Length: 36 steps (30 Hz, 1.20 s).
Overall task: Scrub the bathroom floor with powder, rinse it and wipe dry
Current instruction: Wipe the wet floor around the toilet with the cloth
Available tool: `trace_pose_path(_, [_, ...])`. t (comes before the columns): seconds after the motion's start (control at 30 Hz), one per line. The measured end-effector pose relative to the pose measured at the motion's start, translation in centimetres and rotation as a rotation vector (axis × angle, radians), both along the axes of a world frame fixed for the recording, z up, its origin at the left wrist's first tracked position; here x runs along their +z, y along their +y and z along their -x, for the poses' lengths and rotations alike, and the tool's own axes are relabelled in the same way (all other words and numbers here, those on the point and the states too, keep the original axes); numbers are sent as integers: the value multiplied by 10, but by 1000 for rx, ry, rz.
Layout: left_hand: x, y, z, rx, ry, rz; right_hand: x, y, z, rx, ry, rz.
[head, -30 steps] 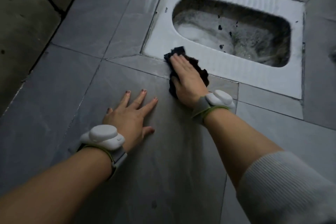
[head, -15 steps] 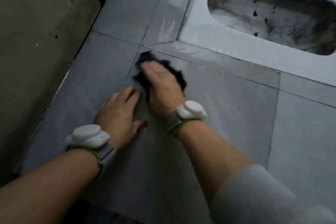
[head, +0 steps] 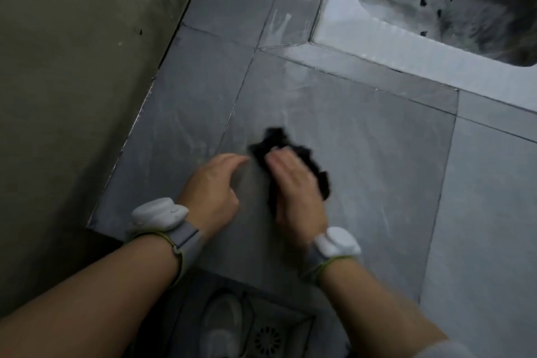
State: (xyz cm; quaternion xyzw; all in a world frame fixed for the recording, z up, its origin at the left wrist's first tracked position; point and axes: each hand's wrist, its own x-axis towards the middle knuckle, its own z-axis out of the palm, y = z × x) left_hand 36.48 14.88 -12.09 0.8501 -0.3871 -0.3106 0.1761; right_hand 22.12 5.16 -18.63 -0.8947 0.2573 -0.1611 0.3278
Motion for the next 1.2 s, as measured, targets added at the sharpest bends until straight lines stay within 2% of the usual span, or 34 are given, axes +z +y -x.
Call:
trace_pose_path(0.07, [9,10,2,37,35,-20,4,36,6,201,34,-47])
trace_pose_path(0.17, [26,28,9,7,116,-69,23,54,19,235,63,-171])
trace_pose_path(0.23, [33,33,19,-50,197,-76,40,49,21,115,91,-346])
trace_pose_path(0.33, [49,24,48,-157,379,-70,71,35,27,-197,83,-611])
trace_pose_path(0.47, [63,-5,86,-140,572,-83,106,15,37,-568,-24,-668])
trace_pose_path(0.57, [72,-25,103,-50,578,-20,134,-4,43,-654,-152,-800])
trace_pose_path(0.7, [82,-60,110,-24,696,50,170,-28,62,-644,-313,-1184])
trace_pose_path(0.77, [98,-89,112,-40,691,52,190,-49,72,-631,-384,-1229])
trace_pose_path(0.83, [128,-132,119,-54,551,62,212,-84,80,-593,-460,-1196])
trace_pose_path(0.97, [173,-204,124,-168,259,-1,233,-155,100,-502,-265,-781])
trace_pose_path(1.1, [205,-275,125,-173,148,19,271,-235,138,-251,19,-476])
trace_pose_path(1.2, [229,-327,132,-142,275,38,303,-282,139,74,250,-93])
